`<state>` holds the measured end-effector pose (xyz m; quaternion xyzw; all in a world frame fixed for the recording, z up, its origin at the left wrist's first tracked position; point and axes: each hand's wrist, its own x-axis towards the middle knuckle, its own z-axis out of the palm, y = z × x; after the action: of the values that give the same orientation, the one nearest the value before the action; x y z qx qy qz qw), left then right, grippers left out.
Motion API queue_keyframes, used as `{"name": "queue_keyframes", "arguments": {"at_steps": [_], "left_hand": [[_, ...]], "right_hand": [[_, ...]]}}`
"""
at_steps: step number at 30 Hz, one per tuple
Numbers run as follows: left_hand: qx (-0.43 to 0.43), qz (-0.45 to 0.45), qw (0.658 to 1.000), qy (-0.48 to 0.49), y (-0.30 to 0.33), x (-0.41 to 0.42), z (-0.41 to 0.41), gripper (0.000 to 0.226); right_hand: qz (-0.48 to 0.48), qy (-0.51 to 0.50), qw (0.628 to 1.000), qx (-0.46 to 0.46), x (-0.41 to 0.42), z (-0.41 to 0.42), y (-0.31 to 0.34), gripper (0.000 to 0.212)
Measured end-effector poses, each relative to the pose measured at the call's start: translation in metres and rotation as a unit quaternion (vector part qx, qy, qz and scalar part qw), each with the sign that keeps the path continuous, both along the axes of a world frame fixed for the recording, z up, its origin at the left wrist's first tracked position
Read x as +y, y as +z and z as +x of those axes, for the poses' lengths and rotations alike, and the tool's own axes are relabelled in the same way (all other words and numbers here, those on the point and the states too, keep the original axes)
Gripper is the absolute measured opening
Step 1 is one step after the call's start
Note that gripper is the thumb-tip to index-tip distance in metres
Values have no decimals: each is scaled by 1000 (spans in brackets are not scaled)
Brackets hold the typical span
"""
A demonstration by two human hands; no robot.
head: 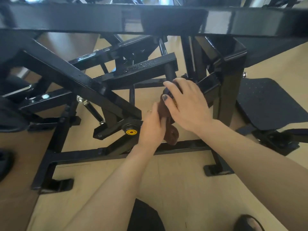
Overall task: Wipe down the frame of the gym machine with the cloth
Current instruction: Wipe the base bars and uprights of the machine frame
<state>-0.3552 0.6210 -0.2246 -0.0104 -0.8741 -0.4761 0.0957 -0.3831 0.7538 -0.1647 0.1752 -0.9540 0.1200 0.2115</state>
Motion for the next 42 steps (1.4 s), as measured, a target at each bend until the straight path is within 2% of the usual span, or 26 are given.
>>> {"name": "queue_keyframes", "arguments": {"at_steps": [1,3,4,5,6,8,10,11,12,14,16,18,19,20,23,25,29,31,33,35,37,40,42], "left_hand": [[-1,-105,994,-12,-3,-10,-2,34],[-44,-315,947,-46,-12,-33,-7,60],[-66,-364,927,-54,-14,-42,-8,66],[-77,-370,924,-57,-12,-47,-8,65],[-72,-327,941,-55,-8,-47,-9,56],[-40,-135,990,-22,10,-33,-14,32],[-11,22,1000,-12,26,-11,-15,23],[-1,49,999,-14,28,-3,-13,24],[6,34,999,-17,26,2,-9,29],[10,-107,994,-29,11,-4,1,47],[-1,-268,962,-46,-12,-22,3,67],[-18,-364,930,-48,-22,-40,1,78],[-17,-375,926,-49,-21,-44,-1,77],[-3,-350,935,-53,-19,-44,-3,71],[49,-199,975,-81,-6,-23,3,55],[74,-172,978,-90,-6,-10,11,56],[9,-282,957,-70,-24,-37,8,75],[-11,-326,943,-69,-28,-48,4,77],[6,-298,952,-66,-25,-43,6,70],[40,-234,968,-81,-20,-34,10,61],[71,-209,970,-102,-18,-28,13,59],[67,-246,960,-114,-22,-35,12,64],[48,-306,944,-116,-28,-50,13,70]], "right_hand": [[-6,-4,1000,12,0,-1,-4,43],[-22,-6,999,23,0,-1,-6,40],[-32,-3,999,25,1,-2,-6,39],[-42,-1,999,26,1,-2,-6,38],[-53,-2,998,26,0,-2,-6,37],[-70,-6,997,28,-3,-1,-6,37],[-73,-9,997,37,-5,0,-6,37],[-73,-10,996,42,-5,0,-6,37],[-72,-10,996,46,-4,-2,-6,37],[-64,-11,997,47,-6,-2,-7,37],[-54,-21,997,54,-7,-2,-9,37],[-48,-20,997,61,-8,-2,-11,36],[-46,-19,997,62,-8,-3,-12,36],[-46,-20,997,66,-8,-3,-12,36],[-50,-23,996,77,-9,-4,-14,35],[-51,-28,995,85,-10,-4,-16,35],[-55,-29,994,94,-10,-5,-17,35],[-59,-27,993,98,-11,-6,-18,35],[-61,-35,992,104,-11,-6,-20,35],[-58,-41,991,111,-12,-7,-22,34],[-57,-44,991,117,-13,-7,-22,34],[-60,-45,989,126,-13,-7,-23,34],[-59,-44,989,129,-13,-7,-24,35]]}}
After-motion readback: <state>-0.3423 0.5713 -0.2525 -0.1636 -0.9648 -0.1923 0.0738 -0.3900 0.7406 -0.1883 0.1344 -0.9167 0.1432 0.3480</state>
